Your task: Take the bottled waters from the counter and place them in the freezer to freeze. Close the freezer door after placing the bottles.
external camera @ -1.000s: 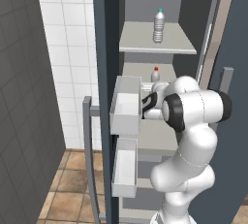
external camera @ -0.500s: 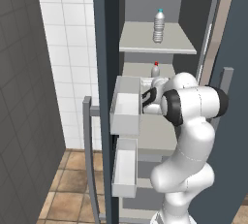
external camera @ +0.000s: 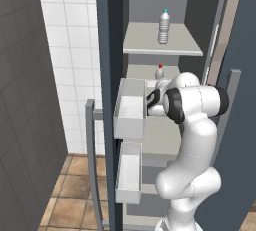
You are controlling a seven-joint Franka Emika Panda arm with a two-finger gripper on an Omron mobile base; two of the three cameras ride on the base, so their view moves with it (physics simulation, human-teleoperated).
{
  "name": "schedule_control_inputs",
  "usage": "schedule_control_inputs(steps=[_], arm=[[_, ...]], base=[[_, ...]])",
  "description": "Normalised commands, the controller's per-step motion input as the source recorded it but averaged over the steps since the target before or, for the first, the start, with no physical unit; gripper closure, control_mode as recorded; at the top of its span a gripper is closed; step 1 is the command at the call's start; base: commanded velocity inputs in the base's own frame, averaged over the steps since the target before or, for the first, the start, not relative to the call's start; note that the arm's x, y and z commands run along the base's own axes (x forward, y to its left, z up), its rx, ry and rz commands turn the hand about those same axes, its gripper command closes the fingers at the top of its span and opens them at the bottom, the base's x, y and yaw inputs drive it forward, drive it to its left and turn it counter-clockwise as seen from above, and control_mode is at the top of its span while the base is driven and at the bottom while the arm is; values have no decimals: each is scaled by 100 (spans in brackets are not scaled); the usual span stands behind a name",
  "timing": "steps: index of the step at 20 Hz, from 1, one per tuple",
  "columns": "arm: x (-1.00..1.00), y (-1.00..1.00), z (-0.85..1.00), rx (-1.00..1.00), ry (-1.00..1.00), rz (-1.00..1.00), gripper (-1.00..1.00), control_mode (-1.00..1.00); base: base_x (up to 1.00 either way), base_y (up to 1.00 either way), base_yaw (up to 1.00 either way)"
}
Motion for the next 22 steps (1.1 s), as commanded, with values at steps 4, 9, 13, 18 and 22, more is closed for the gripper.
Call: schedule_control_inputs(steps=[4, 9, 13, 18, 22], arm=[[0, 0, -48, 0, 0, 0, 100, -100], [0, 0, -45, 0, 0, 0, 100, -100], [0, 0, -20, 0, 0, 0, 100, -100], [0, 0, -7, 0, 0, 0, -100, -100], [-7, 0, -1, 0, 0, 0, -100, -100]], base=[[0, 0, 0], [0, 0, 0], [0, 0, 0], [0, 0, 0], [0, 0, 0]])
